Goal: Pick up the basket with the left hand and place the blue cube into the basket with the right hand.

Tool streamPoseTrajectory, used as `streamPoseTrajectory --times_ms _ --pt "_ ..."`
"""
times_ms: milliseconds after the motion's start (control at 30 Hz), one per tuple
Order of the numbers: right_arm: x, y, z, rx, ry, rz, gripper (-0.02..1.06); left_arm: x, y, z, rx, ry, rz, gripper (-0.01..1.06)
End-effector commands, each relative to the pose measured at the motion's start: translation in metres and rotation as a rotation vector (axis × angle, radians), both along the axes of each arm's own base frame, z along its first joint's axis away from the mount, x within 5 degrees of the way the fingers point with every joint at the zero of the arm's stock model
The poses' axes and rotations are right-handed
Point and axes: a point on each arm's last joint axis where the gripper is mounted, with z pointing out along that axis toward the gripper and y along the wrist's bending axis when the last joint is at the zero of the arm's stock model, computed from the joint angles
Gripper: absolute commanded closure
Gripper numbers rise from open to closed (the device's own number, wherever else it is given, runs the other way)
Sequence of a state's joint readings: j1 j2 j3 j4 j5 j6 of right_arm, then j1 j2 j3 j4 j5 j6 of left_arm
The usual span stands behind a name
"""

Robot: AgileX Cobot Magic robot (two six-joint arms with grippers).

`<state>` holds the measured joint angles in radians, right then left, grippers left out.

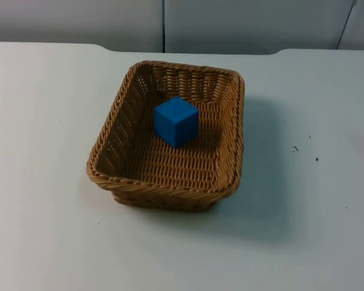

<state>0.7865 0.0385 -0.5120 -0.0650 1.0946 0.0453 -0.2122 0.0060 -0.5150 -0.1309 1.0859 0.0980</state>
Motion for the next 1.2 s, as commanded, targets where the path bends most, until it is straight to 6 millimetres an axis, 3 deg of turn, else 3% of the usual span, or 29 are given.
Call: streamPoseTrajectory --times_ms 0,200,300,367,400,500,1167 --pt "0.0005 0.0003 -0.0004 0.003 -0.015 0.005 0.23 -0.0003 0.0001 0.0001 -0.011 -0.010 0.004 0.40" --pt "0.0005 0.0003 -0.0004 0.001 -0.017 0.006 0.23 -0.0003 0.0001 0.0001 -0.011 -0.010 0.004 0.40" --pt "0.0005 0.0003 -0.0004 0.001 -0.017 0.006 0.18 -0.0003 0.0001 0.0001 -0.011 -0.010 0.004 0.39" --pt "0.0005 0.0003 -0.0004 0.001 -0.017 0.006 0.06 -0.0003 0.0001 0.0001 -0.011 -0.010 0.004 0.24" --pt "0.0005 0.0003 -0.0004 0.001 -0.017 0.006 0.06 -0.0003 0.0001 0.0001 -0.011 -0.010 0.004 0.24" --pt "0.0005 0.0003 -0.0004 0.001 -0.017 0.006 0.00 -0.0003 0.0001 0.0001 -0.011 -0.010 0.004 0.00" --pt "0.0003 0.0006 -0.0003 0.005 -0.015 0.009 0.00 -0.0003 0.0001 0.0001 -0.011 -0.010 0.004 0.00"
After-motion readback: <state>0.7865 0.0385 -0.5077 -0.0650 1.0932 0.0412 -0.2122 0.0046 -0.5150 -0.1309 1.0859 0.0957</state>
